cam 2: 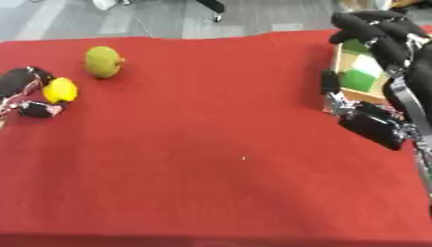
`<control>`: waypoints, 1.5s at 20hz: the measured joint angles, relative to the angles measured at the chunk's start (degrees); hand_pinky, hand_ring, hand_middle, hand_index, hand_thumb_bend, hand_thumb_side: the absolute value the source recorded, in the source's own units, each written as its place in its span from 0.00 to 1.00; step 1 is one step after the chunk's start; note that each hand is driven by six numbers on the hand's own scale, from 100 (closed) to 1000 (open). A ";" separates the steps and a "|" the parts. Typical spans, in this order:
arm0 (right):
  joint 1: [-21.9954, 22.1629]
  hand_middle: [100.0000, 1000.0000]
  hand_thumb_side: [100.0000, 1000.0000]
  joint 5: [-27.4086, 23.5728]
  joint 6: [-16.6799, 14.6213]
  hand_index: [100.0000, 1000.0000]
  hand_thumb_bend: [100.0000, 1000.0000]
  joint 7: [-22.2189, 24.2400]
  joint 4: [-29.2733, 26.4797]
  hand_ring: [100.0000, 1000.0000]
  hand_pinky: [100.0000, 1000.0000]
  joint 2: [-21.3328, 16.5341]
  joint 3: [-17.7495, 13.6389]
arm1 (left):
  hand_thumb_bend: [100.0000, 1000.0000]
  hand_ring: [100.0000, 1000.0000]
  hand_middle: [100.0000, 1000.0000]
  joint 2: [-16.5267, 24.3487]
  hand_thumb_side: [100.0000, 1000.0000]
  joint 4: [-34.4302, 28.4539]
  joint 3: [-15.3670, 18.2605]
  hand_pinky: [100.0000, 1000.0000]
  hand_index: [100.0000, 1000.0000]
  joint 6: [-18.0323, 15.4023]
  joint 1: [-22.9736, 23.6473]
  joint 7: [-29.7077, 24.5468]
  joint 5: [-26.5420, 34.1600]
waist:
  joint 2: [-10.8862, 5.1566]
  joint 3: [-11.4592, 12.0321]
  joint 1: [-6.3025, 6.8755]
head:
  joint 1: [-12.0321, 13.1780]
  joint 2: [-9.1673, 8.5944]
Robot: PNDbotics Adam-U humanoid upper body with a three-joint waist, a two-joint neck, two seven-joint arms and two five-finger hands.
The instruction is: Pick up the objects with one hand, pass them to the other hand, and then place them into the box on the other side of the table.
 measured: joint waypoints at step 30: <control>-14.81 0.84 0.22 -3.74 -21.09 0.92 0.08 20.58 8.12 0.84 0.89 1.64 15.91 | 0.00 0.43 0.31 -10.86 0.85 -42.87 -33.84 0.73 0.48 13.62 0.36 -56.23 97.03 | -0.02 3.98 0.00 | -4.07 0.00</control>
